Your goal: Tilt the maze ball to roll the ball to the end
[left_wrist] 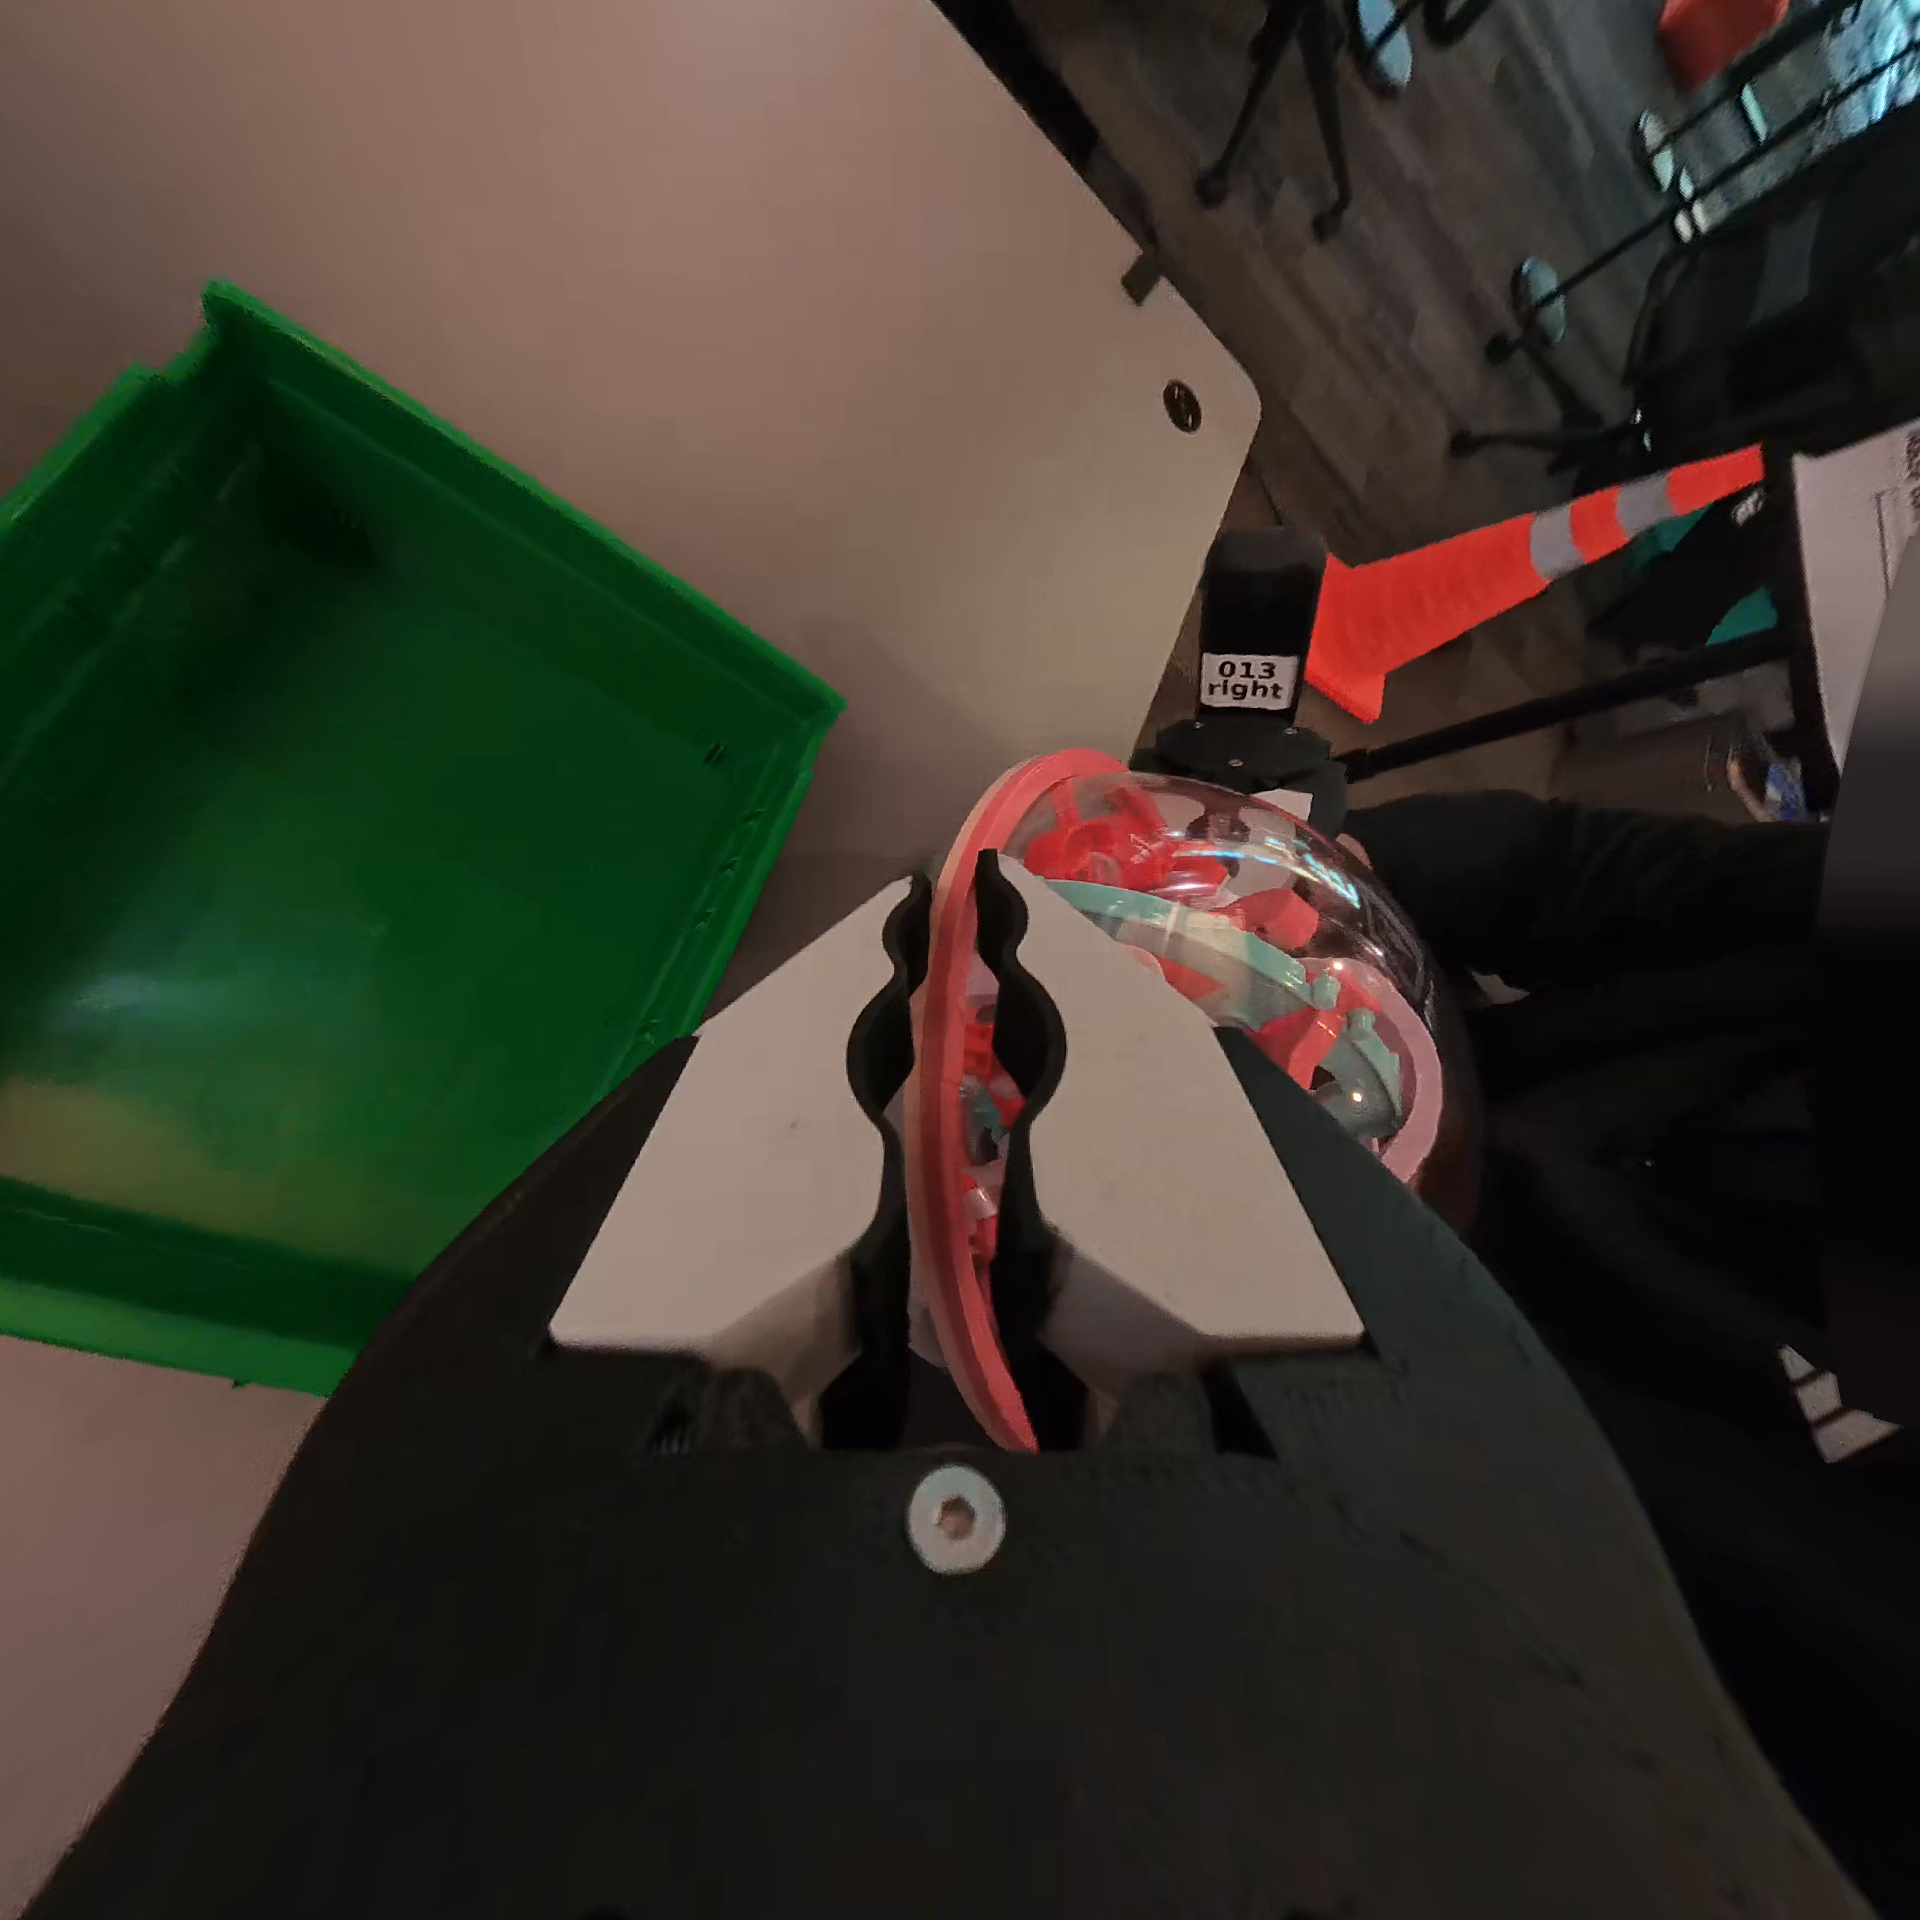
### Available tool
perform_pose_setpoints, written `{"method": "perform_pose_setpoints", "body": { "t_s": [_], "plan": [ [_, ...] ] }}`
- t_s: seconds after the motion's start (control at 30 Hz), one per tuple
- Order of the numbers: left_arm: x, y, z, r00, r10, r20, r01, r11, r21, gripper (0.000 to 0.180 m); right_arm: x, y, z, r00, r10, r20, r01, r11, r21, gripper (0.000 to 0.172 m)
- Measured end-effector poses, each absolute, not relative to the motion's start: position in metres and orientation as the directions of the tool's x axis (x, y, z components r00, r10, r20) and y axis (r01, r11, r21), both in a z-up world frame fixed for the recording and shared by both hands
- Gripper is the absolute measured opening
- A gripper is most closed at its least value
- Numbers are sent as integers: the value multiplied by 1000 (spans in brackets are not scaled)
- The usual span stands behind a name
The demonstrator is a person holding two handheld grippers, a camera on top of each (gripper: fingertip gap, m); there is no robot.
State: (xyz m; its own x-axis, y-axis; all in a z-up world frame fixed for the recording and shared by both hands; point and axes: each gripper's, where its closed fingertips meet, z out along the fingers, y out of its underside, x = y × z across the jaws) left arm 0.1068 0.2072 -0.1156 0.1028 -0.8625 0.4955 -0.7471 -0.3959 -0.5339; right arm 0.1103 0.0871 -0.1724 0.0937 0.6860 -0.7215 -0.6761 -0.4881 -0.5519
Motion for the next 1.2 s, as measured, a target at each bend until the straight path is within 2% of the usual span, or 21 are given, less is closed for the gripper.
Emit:
{"method": "perform_pose_setpoints", "body": {
  "t_s": [0.3,0.57,0.77,1.2],
  "plan": [
    [69,213,-149,165,-773,613,-539,-591,-600,7,104,97,-197,135,628,-766,-643,-533,-550,5],
    [42,215,-178,229,-731,642,-387,-674,-629,8,98,105,-220,137,558,-819,-606,-606,-515,5],
    [20,217,-222,271,-613,742,-275,-788,-551,8,91,111,-244,129,495,-859,-561,-678,-475,6],
    [5,229,-224,246,-539,805,-142,-842,-521,8,89,129,-224,200,539,-818,-497,-664,-558,6]
  ]
}}
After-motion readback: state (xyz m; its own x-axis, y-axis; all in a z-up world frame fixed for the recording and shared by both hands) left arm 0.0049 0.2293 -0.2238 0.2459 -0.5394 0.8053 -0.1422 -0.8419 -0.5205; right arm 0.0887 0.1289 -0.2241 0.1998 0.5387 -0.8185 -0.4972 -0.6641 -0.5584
